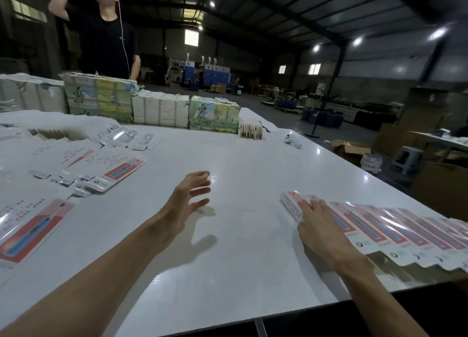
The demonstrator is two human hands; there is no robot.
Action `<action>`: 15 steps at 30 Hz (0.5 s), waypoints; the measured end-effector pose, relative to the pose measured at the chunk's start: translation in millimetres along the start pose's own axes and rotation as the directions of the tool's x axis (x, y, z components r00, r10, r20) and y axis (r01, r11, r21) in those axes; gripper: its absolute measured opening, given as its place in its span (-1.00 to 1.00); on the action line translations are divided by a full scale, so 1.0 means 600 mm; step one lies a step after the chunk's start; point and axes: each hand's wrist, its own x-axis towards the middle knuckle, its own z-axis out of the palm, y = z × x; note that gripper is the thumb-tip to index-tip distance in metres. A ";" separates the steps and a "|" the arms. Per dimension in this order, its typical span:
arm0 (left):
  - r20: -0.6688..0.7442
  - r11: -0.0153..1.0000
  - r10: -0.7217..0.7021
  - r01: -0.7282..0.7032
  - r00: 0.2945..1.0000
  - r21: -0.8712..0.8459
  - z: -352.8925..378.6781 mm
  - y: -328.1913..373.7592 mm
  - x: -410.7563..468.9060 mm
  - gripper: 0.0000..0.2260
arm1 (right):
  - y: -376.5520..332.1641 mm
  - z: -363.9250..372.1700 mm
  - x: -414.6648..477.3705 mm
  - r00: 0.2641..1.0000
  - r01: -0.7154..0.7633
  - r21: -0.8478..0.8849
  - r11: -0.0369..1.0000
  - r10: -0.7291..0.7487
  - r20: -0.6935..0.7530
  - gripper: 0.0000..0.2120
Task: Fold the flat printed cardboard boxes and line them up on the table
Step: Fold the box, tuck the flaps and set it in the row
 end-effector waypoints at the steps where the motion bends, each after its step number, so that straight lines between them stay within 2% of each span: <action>1: 0.008 1.000 -0.001 0.000 1.000 0.021 -0.001 0.000 -0.001 -0.57 | 0.004 -0.001 -0.002 1.000 -0.012 -0.016 1.000 0.011 -0.012 -0.48; 5: 0.027 0.996 0.002 -0.004 1.000 0.093 -0.005 -0.001 -0.005 -0.74 | -0.011 -0.005 0.007 0.998 -0.013 -0.112 0.994 0.006 -0.056 -0.47; 7: 0.005 0.990 0.011 -0.012 1.000 0.138 -0.002 -0.001 -0.010 -0.82 | -0.046 -0.010 0.023 0.994 0.069 -0.085 0.994 -0.075 -0.074 -0.47; 9: -0.022 0.986 0.015 -0.011 1.000 0.166 0.002 0.001 -0.015 -0.81 | -0.098 -0.013 0.047 0.981 0.171 -0.035 0.985 -0.174 -0.086 -0.50; 11: -0.073 0.962 0.027 -0.006 0.997 0.272 0.004 0.005 -0.019 -0.80 | -0.155 -0.008 0.073 0.957 0.268 -0.017 0.963 -0.268 -0.115 -0.55; 13: -0.142 0.847 0.085 0.004 0.986 0.532 -0.003 0.015 -0.020 -0.80 | -0.209 0.004 0.097 0.923 0.349 -0.037 0.936 -0.350 -0.156 -0.61; 15: -0.151 0.625 0.139 0.031 0.979 0.780 -0.015 0.039 -0.021 -0.78 | -0.253 0.023 0.111 0.896 0.399 -0.039 0.916 -0.399 -0.197 -0.69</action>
